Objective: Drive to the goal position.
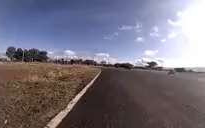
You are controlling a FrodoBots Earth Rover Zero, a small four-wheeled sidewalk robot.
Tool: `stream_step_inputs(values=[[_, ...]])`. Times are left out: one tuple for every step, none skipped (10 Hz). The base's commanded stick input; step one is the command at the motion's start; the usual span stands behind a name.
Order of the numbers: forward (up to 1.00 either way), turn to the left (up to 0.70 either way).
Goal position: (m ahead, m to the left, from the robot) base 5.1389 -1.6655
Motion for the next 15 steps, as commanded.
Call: stream_step_inputs(values=[[0.45, -0.27], [0.45, -0.27], [0.45, -0.27], [0.45, -0.27], [0.45, -0.27], [0.45, 0.00], [0.45, 0.00], [0.45, 0.00], [0.45, 0.00], [0.45, 0.00], [0.45, 0.00], [0.45, 0.00], [0.45, 0.00], [0.45, 0.00], [0.45, 0.00]])
